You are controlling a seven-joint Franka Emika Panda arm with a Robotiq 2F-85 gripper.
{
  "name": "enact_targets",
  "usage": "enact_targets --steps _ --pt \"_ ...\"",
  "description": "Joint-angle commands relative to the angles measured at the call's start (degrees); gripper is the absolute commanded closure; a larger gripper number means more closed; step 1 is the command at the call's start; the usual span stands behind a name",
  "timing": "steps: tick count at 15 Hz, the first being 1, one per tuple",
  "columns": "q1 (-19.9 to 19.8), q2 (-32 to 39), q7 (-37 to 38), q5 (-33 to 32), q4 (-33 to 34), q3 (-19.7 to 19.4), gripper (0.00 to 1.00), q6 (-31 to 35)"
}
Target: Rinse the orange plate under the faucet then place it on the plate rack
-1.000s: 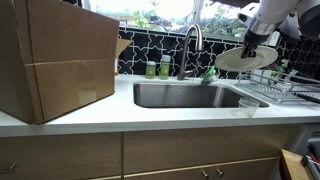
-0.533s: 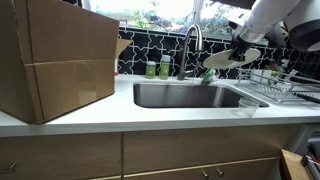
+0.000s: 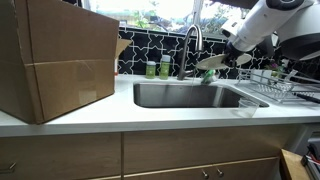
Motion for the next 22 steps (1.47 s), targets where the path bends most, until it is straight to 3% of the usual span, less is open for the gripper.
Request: enact_targets --steps 1,6,18,22 --pt "0.30 2.32 7.28 -4.90 0.47 0.27 0.97 0.92" --pt "0.81 5.64 15.47 -10.68 0.56 1.51 0.97 -1.33" --pt "3.21 12.14 30.54 -8.73 2.57 3.47 0.97 -9.56" --pt "3.58 12.85 33.27 -10.30 3.12 3.23 0.97 -7.39"
